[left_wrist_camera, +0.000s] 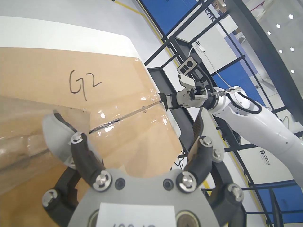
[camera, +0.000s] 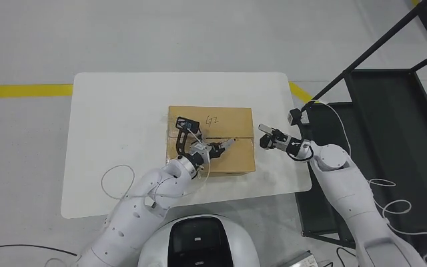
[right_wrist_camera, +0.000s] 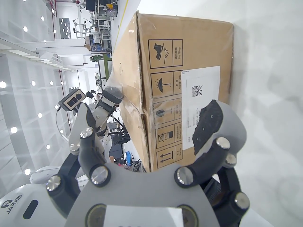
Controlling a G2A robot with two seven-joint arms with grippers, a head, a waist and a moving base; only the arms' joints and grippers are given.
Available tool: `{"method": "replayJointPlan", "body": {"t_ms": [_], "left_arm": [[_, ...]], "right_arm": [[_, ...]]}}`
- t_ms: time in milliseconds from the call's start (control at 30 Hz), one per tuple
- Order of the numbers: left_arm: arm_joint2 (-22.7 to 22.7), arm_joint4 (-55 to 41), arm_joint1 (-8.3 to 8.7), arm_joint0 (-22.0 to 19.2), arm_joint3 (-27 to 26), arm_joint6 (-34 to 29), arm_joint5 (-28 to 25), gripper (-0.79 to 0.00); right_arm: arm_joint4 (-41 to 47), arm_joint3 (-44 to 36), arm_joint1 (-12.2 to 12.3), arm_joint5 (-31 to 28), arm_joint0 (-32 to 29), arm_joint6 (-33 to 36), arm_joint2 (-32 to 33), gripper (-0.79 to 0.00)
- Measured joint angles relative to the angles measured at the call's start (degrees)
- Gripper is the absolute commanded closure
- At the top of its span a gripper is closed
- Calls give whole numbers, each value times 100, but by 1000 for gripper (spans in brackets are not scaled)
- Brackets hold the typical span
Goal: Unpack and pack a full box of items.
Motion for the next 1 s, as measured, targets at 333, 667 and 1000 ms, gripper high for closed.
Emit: {"method": "replayJointPlan", "body": {"t_ms": [333,667,1000], "left_arm": [[79,-489,-159,-121,171,471,-621,-785],[-959,-186,145,476,-836,-559,-744,-785],[-998,-38,144,574,-818,-802,-413,-785]], "right_arm": [[0,-70,-14,-38,6,14,-18,-785],[-87,-131,-27,-69,95,63,-62,-785],[-137,-189,-26,-67,87,38,-43,-785]]}}
